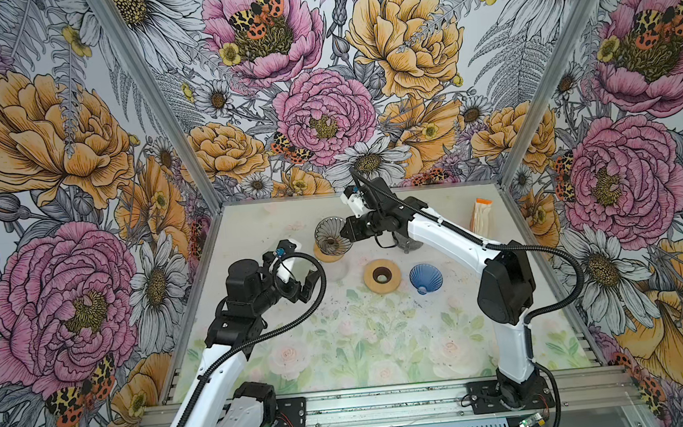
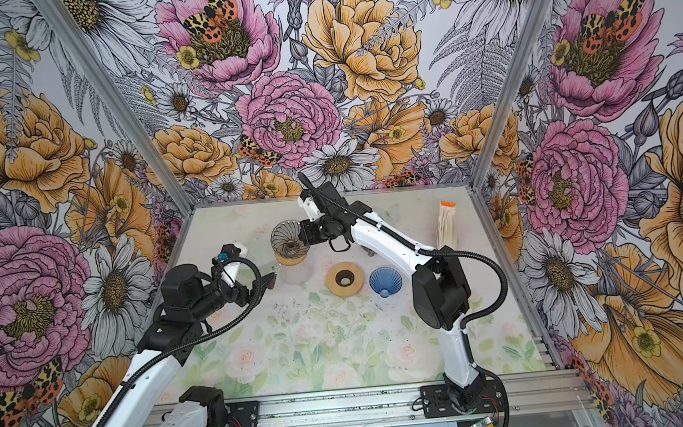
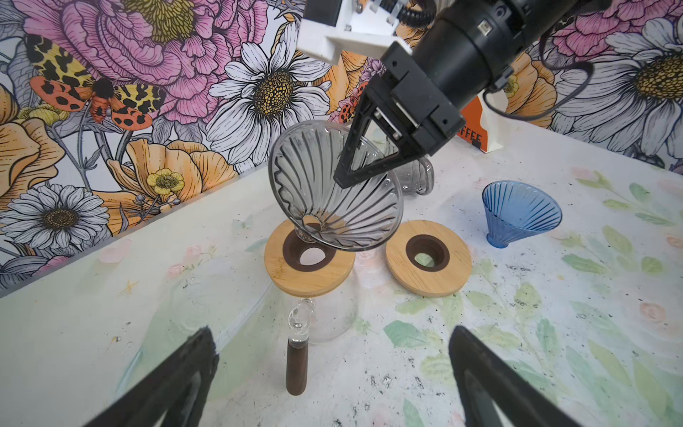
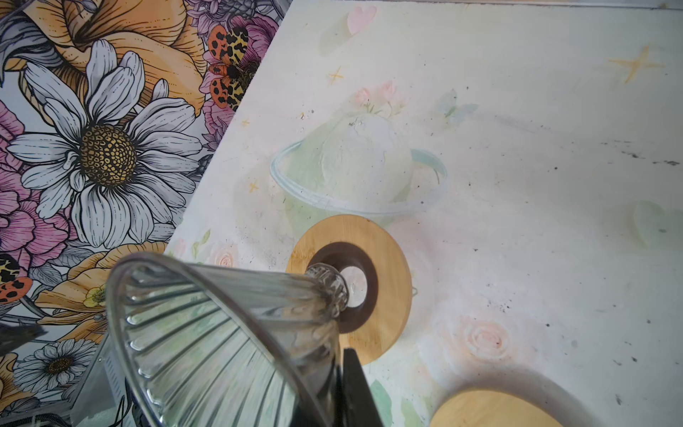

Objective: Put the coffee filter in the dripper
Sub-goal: 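Carry the dripper over the bamboo ring on the glass carafe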

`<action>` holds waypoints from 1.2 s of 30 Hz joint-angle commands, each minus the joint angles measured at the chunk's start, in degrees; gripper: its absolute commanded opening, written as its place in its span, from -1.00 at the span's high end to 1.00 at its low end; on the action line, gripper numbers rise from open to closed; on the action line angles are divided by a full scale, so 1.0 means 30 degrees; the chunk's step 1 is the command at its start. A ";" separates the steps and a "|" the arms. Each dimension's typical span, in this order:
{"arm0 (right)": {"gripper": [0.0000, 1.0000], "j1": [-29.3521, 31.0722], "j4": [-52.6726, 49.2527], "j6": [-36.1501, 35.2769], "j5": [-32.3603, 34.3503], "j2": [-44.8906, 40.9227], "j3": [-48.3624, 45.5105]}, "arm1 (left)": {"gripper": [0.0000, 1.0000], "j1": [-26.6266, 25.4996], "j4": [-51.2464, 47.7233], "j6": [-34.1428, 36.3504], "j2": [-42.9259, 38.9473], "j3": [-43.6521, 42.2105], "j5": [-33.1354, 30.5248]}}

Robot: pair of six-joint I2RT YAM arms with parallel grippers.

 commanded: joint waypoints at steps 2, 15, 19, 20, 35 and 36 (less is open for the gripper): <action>0.86 0.0002 0.0356 0.0387 -0.0210 0.0462 0.0502 | -0.97 0.0270 0.0240 -0.0283 -0.0405 -0.0315 -0.0106; 0.85 -0.0042 -0.1017 0.0272 -0.0582 0.1234 0.0354 | -0.98 0.0409 0.0596 -0.0154 -0.0377 -0.0581 -0.0119; 0.84 0.0002 -0.2094 0.0091 -0.0447 0.1214 0.0273 | -0.98 0.0482 0.0755 -0.0165 -0.0435 -0.0612 -0.0088; 0.85 0.0024 -0.2385 0.0064 -0.0393 0.1198 0.0240 | -0.98 0.0502 0.0745 -0.0161 -0.0407 -0.0585 -0.0032; 0.86 0.0734 -0.3575 0.0051 -0.0781 -0.0038 -0.1015 | -0.98 0.0842 0.0450 -0.0546 -0.0291 -0.0001 0.0297; 0.86 0.0770 -0.3625 0.0036 -0.0775 -0.0146 -0.1080 | -0.97 0.0837 0.0448 -0.0561 -0.0238 0.0058 0.0386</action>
